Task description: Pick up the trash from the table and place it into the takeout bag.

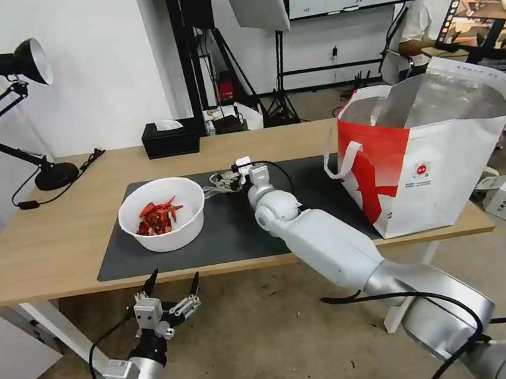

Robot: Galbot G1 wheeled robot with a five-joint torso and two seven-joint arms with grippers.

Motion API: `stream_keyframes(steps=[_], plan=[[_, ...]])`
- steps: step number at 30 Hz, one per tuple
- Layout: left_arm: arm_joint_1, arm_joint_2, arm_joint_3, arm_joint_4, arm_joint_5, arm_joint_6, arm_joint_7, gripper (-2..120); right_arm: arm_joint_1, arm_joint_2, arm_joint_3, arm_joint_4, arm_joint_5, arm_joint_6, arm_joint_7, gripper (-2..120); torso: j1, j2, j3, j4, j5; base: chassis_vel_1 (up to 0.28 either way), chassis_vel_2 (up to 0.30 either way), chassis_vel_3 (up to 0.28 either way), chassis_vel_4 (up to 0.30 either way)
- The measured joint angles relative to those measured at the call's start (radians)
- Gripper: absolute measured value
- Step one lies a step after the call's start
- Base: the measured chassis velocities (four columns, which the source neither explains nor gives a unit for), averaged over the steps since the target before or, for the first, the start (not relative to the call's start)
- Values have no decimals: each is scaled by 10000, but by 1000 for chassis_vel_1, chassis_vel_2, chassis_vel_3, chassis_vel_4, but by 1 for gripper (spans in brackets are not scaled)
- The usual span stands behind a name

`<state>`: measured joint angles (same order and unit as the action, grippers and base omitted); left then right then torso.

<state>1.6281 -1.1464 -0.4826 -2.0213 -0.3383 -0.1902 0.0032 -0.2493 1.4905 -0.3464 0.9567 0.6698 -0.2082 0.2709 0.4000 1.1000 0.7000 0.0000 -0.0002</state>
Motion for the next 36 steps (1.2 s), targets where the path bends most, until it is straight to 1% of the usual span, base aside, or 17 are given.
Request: stream_keyframes(steps=[9, 11, 12, 15, 16, 17, 21, 22, 23, 24, 25, 28, 29, 32, 34, 35, 36], plan=[[20, -20, 2, 5, 12, 0, 0, 100, -120, 226, 76, -346, -60, -151, -97, 100, -1, 0, 0, 0, 1, 0, 0, 0, 0], [55, -24, -15, -15, 15, 0, 0, 100, -199, 274, 153, -402, -28, -96, -97, 93, 0, 0, 0, -1, 1, 0, 0, 0, 0], [55, -24, -15, -15, 15, 0, 0, 100, -199, 274, 153, -402, -28, -96, -97, 93, 0, 0, 0, -1, 1, 0, 0, 0, 0], [122, -38, -52, -23, 24, -6, 0, 100, -326, 291, 272, -327, 206, 37, -130, 77, -1, 0, -1, 0, 2, 0, 0, 0, 0], [122, -38, -52, -23, 24, -6, 0, 100, -326, 291, 272, -327, 206, 37, -130, 77, -1, 0, -1, 0, 2, 0, 0, 0, 0], [131, -41, -55, -23, 25, -10, 0, 100, -346, 269, 271, -303, 226, 57, -153, 72, -1, 0, -1, 0, 2, 0, 0, 0, 0], [132, -43, -55, -23, 25, -10, -1, 100, -350, 264, 272, -297, 231, 61, -159, 70, -2, 1, -1, 0, 1, 0, 0, 0, 0], [133, -47, -56, -22, 25, -12, -1, 100, -361, 247, 272, -283, 253, 74, -182, 57, -1, 0, -1, -1, 1, 0, 0, 0, 0], [131, -50, -56, -22, 26, -13, -3, 100, -367, 240, 272, -275, 272, 80, -189, 54, -1, 0, -1, -1, 2, 0, 0, 0, 0], [129, -58, -56, -22, 25, -15, -6, 100, -388, 225, 276, -255, 313, 89, -199, 45, -1, 0, 0, -1, 2, 0, 0, 0, 0], [129, -58, -56, -22, 25, -15, -6, 100, -388, 225, 276, -255, 313, 89, -199, 45, -1, 0, 0, -1, 2, 0, 0, 0, 0], [92, -62, -39, 17, 23, -23, -20, 100, -495, 17, 243, -30, 436, 99, -210, 30, -1, 0, -1, 0, 2, 0, 0, 0, 0], [92, -62, -39, 17, 23, -23, -20, 100, -495, 17, 243, -30, 436, 99, -210, 30, -1, 0, -1, 0, 2, 0, 0, 0, 0], [66, -79, 9, 25, 23, -25, -23, 100, -556, -174, 202, 174, 517, 99, -186, 22, -1, 1, -1, 0, 2, 0, 0, 0, 0], [45, -73, 23, 25, 22, -40, -22, 100, -690, -509, 111, 869, 728, 191, 132, 13, 0, 0, 0, 0, 3, 0, 0, 0, 0], [45, -73, 23, 25, 22, -40, -22, 100, -690, -509, 111, 869, 728, 191, 132, 13, 0, 0, 0, 0, 3, 0, 0, 0, 0], [7, -67, -14, 0, -23, -63, -31, 100, -792, -807, -51, 1532, 869, 396, 473, 10, 0, -1, 1, 3, 2, 0, 0, 0, 0]])
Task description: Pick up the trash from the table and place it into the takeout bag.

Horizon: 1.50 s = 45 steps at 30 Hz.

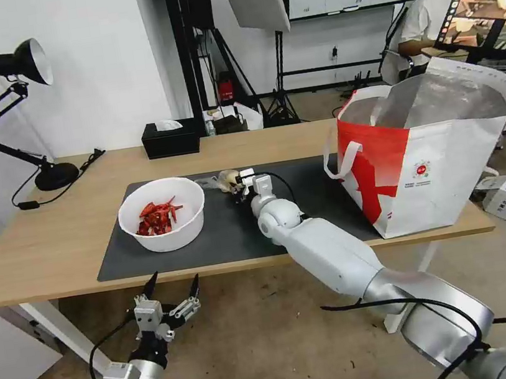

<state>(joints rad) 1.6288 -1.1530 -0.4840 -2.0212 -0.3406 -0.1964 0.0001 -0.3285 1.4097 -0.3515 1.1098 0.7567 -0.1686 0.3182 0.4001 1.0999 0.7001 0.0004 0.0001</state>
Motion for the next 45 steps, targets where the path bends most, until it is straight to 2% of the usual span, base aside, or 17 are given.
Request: stream_keyframes(steps=[2, 3, 4, 6, 7, 8, 9, 10, 11, 13, 18, 21, 29, 38, 40, 44, 45], plan=[[-64, 43, -145, -67, -161, -13, -35, 100, -261, -732, -323, 1551, 53, 366, 854, 7, -1, 1, -1, -3, -1, 0, 0, 0, 0], [-64, 43, -145, -67, -161, -13, -35, 100, -261, -732, -323, 1551, 53, 366, 854, 7, -1, 1, -1, -3, -1, 0, 0, 0, 0], [-96, 82, -193, -97, -234, -14, -36, 100, -417, -1163, -489, 2422, -115, 518, 1350, 7, -1, 1, -1, -4, 2, 0, 0, 0, 0], [-108, 112, -217, -116, -272, -13, -38, 100, -557, -1539, -591, 3078, -377, 648, 1695, 7, -2, 1, -2, -3, 3, 0, 0, 0, 0], [-99, 130, -218, -124, -301, -15, -46, 100, -1002, -2301, -619, 4376, -1184, 1116, 2251, 7, -2, 2, -2, -8, 2, 0, 0, 0, 0], [-81, 132, -121, -87, -272, -27, -44, 100, -1764, -2916, -77, 5486, -2548, 1773, 2441, 7, -2, 1, -2, -3, 1, 0, 0, 0, 0], [-81, 132, -121, -87, -272, -27, -44, 100, -1764, -2916, -77, 5486, -2548, 1773, 2441, 7, -2, 1, -2, -3, 1, 0, 0, 0, 0], [-117, 152, 29, -89, -218, -18, -46, 100, -2523, -3273, 639, 6296, -3864, 2076, 2628, 7, -2, 2, -2, -5, 2, 0, 0, 0, 0], [-117, 152, 29, -89, -218, -18, -46, 100, -2523, -3273, 639, 6296, -3864, 2076, 2628, 7, -2, 2, -2, -5, 2, 0, 0, 0, 0], [-190, 156, 255, -133, -143, 44, -45, 100, -3219, -3495, 1510, 6981, -5009, 2125, 3286, 7, -2, 1, -2, -5, 2, 0, 0, 0, 0], [-222, 150, 380, -147, -84, 74, -47, 100, -3641, -3699, 2186, 7409, -5494, 1993, 3910, 6, -2, 1, -2, -5, 3, 0, 0, 0, 0], [-216, 134, 558, -233, 13, 81, -29, 100, -3973, -4487, 3137, 8217, -4785, 1500, 4250, 6, -2, 2, -2, -6, 2, 0, 0, 0, 0], [-417, 137, 910, -294, 3, 100, 2, 100, -3843, -5631, 3631, 8441, -2945, 1205, 4484, 6, -2, 2, -2, -5, 2, 0, 0, 0, 0], [-459, 18, 1060, -187, 5, 109, -1, 100, -3605, -5927, 3644, 8247, -2418, 895, 4790, 6, -1, 1, 0, -3, 1, 0, 0, 0, 0], [-456, 19, 1042, -190, 5, 108, -2, 100, -3615, -5956, 3639, 8281, -2296, 732, 4858, 7, -1, 1, -1, -3, 0, 0, 0, 0, 0], [-431, 42, 1003, -210, 38, 106, -3, 100, -3642, -6016, 3762, 8346, -2004, 582, 4950, 25, -1, 1, -1, -4, 0, 0, 0, 0, 0], [-431, 42, 1003, -210, 38, 106, -3, 100, -3642, -6016, 3762, 8346, -2004, 582, 4950, 25, -1, 1, -1, -4, 0, 0, 0, 0, 0]])
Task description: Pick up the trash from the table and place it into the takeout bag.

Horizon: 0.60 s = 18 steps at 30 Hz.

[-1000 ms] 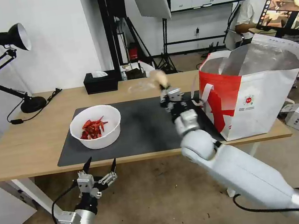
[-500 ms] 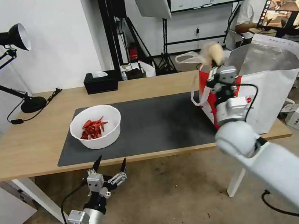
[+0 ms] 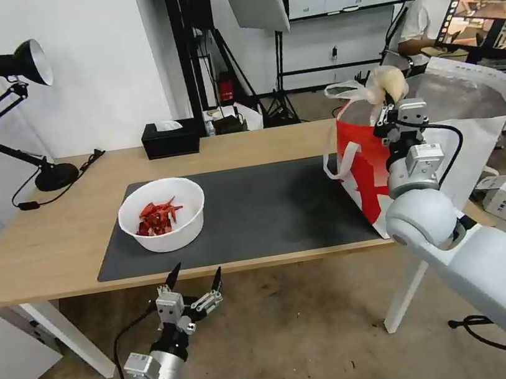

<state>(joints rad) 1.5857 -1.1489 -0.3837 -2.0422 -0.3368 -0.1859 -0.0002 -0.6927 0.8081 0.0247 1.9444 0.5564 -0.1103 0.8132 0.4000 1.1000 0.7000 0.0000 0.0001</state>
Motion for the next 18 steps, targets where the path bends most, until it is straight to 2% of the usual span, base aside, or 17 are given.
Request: stream_keyframes(steps=[5, 6, 8, 10, 13, 14, 16, 18], plan=[[75, 26, -48, 20, 26, -12, -3, 100, -122, -160, 122, 215, 334, -82, 115, 46, 0, 0, 0, 0, -1, 0, 0, 0, 0], [75, 26, -48, 20, 26, -12, -3, 100, -122, -160, 122, 215, 334, -82, 115, 46, 0, 0, 0, 0, -1, 0, 0, 0, 0], [92, 23, -46, 19, 38, -16, -5, 100, -222, -215, 195, 280, 382, -85, 119, 58, 0, 0, 0, 0, -1, 0, 0, 0, 0], [92, 18, -41, 19, 46, -16, -6, 100, -261, -228, 210, 301, 393, -85, 119, 61, 0, 0, 0, 0, -1, 0, 0, 0, 0], [102, 20, -31, 4, 63, -16, -12, 100, -397, -235, 269, 338, 398, -86, 116, 76, 0, 0, 0, 0, -2, 0, 0, 0, 0], [102, 20, -31, 4, 63, -16, -12, 100, -397, -235, 269, 338, 398, -86, 116, 76, 0, 0, 0, 0, -2, 0, 0, 0, 0], [120, 49, -33, -24, 65, -16, -13, 100, -509, -232, 296, 376, 420, -86, 103, 86, 0, 0, 0, 0, -1, 0, 0, 0, 0], [127, 72, -40, -34, 66, -15, -14, 100, -574, -224, 302, 398, 425, -86, 97, 91, 0, 0, 0, 0, -1, 0, 0, 0, 0]])
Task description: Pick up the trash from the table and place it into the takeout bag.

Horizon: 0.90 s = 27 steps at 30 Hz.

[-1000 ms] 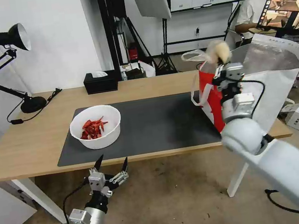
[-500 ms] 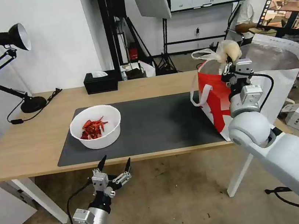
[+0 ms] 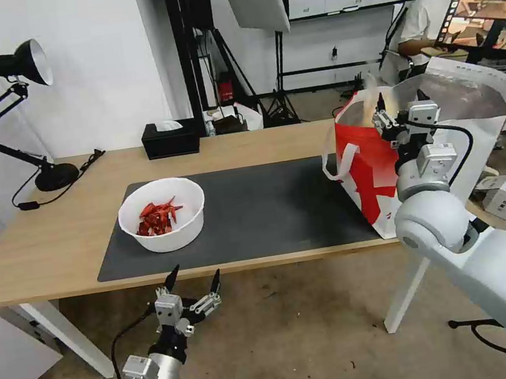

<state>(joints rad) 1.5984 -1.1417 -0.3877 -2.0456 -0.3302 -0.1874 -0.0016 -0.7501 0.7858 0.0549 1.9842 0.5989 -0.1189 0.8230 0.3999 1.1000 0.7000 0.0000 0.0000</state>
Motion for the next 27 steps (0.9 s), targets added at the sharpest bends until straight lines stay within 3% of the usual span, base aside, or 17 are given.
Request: stream_keyframes(steps=[2, 14, 18, 21, 27], plan=[[5, 24, -16, -28, -1, 3, -2, 100, -65, 12, 2, 41, 1, 0, -16, 99, 0, 1, 0, 0, 0, 0, 0, 0, 0], [1, 85, -63, -190, -48, 16, -11, 100, 104, -238, 166, 810, 650, 113, -559, 100, 0, 0, 0, 0, -1, 0, 0, 0, 0], [26, 57, -113, -222, -49, 17, -15, 100, -28, -479, 375, 1624, 1390, 424, -1321, 100, 0, 0, 0, 1, -3, 0, 0, 0, 0], [3, 80, -148, -209, -50, 16, -17, 100, -768, -675, 658, 2463, 2079, 645, -2537, 100, 0, 1, -1, 0, -2, 0, 0, 0, 0], [-52, 45, -220, -165, -68, -2, -19, 100, -1940, -732, 734, 3298, 2291, 379, -3308, 100, 0, 0, -1, -1, -1, 0, 0, 0, 0]])
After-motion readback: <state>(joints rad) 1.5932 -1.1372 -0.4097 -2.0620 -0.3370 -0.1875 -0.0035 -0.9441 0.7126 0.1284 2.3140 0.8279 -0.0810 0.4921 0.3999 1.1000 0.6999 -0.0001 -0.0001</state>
